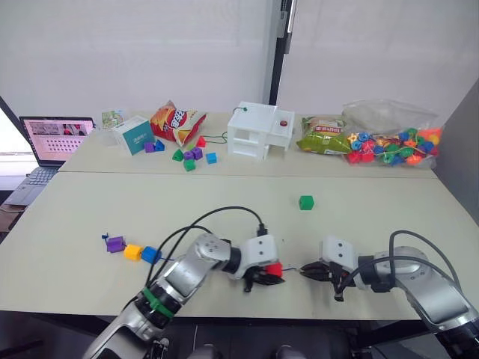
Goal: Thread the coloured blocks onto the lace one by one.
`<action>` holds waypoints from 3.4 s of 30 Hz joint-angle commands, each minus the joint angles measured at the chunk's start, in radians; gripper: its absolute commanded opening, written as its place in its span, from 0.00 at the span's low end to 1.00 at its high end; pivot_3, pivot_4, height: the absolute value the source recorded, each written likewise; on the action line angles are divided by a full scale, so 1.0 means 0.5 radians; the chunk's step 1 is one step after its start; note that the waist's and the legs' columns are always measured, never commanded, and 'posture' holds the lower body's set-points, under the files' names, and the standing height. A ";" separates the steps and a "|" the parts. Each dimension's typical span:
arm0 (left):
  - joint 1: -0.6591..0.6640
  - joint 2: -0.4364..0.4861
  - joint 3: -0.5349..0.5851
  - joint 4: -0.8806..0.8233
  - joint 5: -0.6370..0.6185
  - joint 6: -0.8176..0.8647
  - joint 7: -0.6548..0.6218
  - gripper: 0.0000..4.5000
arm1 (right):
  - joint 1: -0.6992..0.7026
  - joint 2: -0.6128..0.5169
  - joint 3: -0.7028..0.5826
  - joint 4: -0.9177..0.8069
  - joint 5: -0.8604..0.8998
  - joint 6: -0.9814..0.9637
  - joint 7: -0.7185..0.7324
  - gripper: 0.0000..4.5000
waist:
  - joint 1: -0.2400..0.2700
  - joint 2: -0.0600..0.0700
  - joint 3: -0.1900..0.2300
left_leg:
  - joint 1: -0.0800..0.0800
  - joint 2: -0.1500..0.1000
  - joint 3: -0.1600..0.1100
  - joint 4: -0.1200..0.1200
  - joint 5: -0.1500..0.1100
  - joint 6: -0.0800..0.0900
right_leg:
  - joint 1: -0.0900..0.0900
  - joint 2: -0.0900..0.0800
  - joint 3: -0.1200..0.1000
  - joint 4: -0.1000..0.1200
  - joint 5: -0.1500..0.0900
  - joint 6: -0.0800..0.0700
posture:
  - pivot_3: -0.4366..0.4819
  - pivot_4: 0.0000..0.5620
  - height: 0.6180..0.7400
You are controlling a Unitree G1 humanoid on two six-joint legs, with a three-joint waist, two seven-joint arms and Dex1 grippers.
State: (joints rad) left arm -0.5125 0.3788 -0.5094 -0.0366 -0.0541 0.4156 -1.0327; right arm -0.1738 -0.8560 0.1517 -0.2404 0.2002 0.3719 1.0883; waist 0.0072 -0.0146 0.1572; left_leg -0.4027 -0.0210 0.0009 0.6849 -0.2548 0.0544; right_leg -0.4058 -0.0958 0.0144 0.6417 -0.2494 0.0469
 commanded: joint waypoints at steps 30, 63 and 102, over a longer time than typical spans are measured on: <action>0.208 0.287 0.336 -0.362 -0.383 -0.050 -0.029 0.85 | -0.294 -0.029 0.194 -0.195 -0.034 0.256 0.111 0.00 | 0.011 -0.001 0.001 | -0.007 -0.003 0.002 -0.001 -0.002 0.001 | -0.006 -0.004 -0.001 0.000 0.001 0.001 | 0.48 0.27 1.00; -0.013 -0.208 0.101 0.164 -0.105 -0.301 0.022 0.01 | -0.299 -0.061 0.271 -0.216 -0.078 0.272 0.120 0.00 | 0.012 -0.001 0.001 | -0.006 -0.003 0.001 0.002 -0.001 0.001 | -0.004 -0.004 -0.001 0.000 0.001 0.001 | 0.48 0.27 1.00; 0.254 0.213 0.345 -0.043 -0.272 -0.198 -0.109 0.00 | -0.032 0.367 -0.514 -0.274 0.268 0.757 -0.646 0.99 | 0.010 0.000 0.001 | -0.005 -0.002 0.000 0.001 -0.002 0.001 | -0.005 -0.005 0.000 0.000 0.001 0.001 | 0.48 0.27 1.00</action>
State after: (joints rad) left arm -0.3839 0.4772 -0.3564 -0.0253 -0.1813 0.3136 -1.0830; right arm -0.1848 -0.6928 -0.0674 -0.3375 0.3279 0.7400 0.8349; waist 0.0120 -0.0148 0.1575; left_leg -0.4052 -0.0219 0.0007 0.6855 -0.2557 0.0549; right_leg -0.4080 -0.0983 0.0146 0.6419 -0.2489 0.0474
